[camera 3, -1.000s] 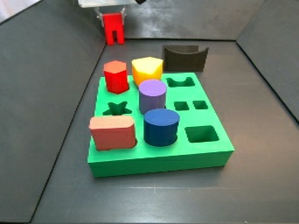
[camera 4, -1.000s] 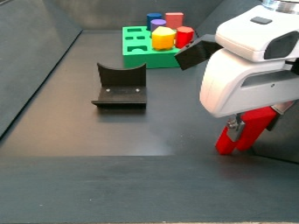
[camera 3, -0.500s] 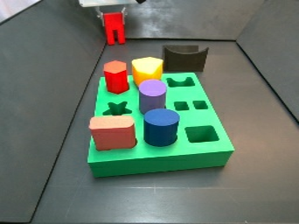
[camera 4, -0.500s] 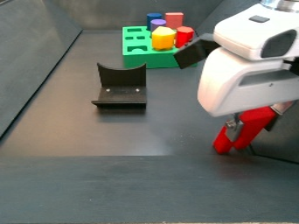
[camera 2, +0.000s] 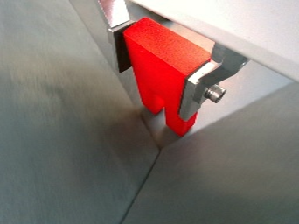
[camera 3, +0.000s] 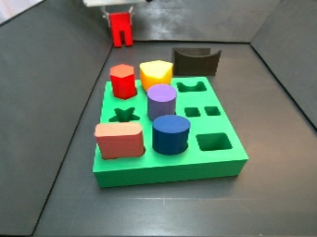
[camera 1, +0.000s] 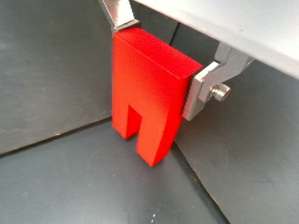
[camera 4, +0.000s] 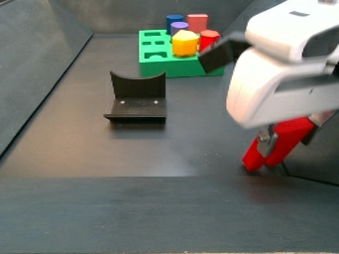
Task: Pick up the double-square object. Move up. Move to above the board. Insert the double-square object.
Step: Move up, then move to above the board.
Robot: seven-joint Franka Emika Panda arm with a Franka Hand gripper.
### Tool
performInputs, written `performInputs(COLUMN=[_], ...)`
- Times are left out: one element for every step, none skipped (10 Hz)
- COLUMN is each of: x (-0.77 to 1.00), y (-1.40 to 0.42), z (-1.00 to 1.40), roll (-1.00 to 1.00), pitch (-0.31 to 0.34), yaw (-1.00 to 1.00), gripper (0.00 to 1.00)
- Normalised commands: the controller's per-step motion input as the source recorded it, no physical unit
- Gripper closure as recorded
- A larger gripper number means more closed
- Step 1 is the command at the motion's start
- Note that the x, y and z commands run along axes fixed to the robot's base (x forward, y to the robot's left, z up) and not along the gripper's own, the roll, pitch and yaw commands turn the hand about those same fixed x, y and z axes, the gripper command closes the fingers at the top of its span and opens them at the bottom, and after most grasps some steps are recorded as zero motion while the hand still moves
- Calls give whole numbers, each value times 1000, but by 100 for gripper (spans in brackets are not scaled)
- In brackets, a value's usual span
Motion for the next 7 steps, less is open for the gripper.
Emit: performInputs(x=[11,-17,-24,-31,-36,-36,367], y=[-58,-34,-28,-24,-23,-22,301], z=[750,631,521,386,297,216,1000], roll=[15,51,77,107,121,130,-117], pitch=[16,44,64,86,101,107,-211], yaw=[-14,-16,-13,-2,9,18,-108], gripper=[100,100,100,100,100,100,100])
